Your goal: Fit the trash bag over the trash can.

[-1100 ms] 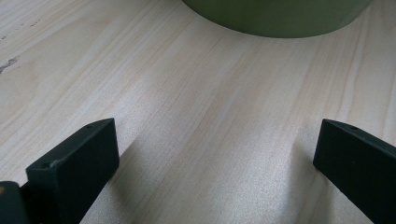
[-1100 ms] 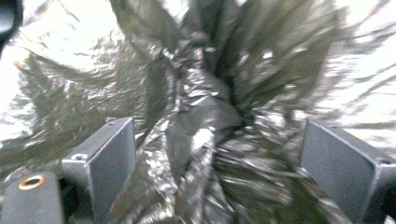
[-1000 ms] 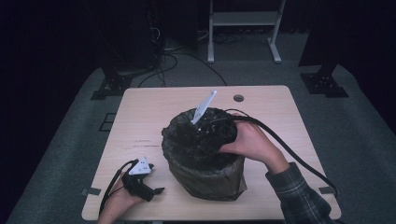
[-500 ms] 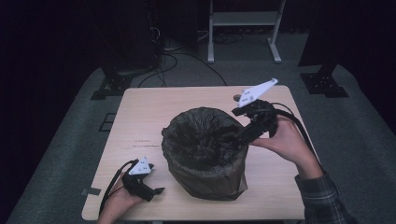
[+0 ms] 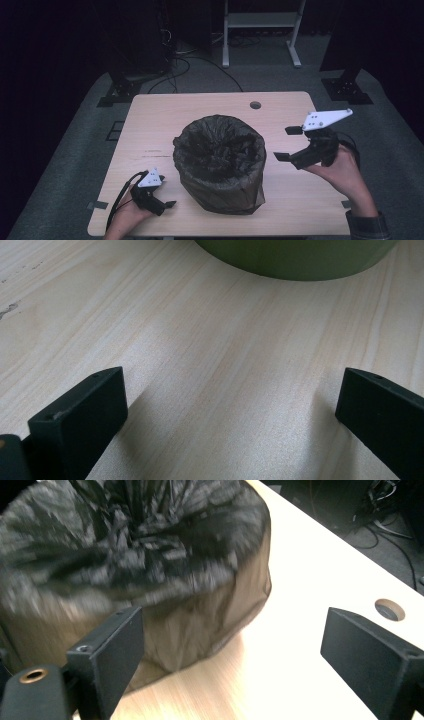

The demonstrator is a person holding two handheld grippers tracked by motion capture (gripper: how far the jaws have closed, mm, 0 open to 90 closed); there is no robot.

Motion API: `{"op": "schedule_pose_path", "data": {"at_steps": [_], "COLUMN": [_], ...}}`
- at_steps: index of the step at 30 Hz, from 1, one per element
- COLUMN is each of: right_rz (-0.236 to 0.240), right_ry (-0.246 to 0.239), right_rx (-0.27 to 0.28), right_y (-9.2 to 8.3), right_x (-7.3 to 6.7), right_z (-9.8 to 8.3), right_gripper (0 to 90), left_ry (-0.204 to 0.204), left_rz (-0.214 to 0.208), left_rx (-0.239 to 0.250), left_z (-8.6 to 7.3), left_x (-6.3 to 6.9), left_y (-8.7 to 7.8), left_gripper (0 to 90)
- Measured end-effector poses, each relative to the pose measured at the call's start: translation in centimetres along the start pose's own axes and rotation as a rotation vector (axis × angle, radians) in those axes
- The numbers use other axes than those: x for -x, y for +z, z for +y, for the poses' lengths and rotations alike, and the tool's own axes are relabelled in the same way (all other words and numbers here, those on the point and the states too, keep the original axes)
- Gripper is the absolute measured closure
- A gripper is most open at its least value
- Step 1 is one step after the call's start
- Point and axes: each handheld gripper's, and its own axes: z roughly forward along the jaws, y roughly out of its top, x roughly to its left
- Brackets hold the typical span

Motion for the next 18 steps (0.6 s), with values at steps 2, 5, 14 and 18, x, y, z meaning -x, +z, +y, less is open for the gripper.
{"op": "schedule_pose_path", "data": {"at_steps": [2, 5, 14, 18], "right_rz": [-0.004, -0.01, -0.023, -0.032], "right_ry": [0.011, 0.019, 0.069, 0.081], "right_rx": [0.01, 0.033, 0.029, 0.028], "right_y": [0.1, 0.6, 2.9, 3.6], "right_x": [0.1, 0.1, 0.4, 0.3], "right_z": [-1.2, -3.4, -8.5, -10.3], "right_gripper": [9.2, 9.2, 9.3, 9.3], "left_ry": [0.0, 0.0, 0.0, 0.0], "left_rz": [0.0, 0.0, 0.0, 0.0], "left_rx": [0.0, 0.0, 0.0, 0.0], "left_z": [0.0, 0.0, 0.0, 0.0], "left_x": [0.0, 0.0, 0.0, 0.0], "left_y": [0.0, 0.0, 0.0, 0.0], "left_gripper": [0.0, 0.0, 0.0, 0.0]}}
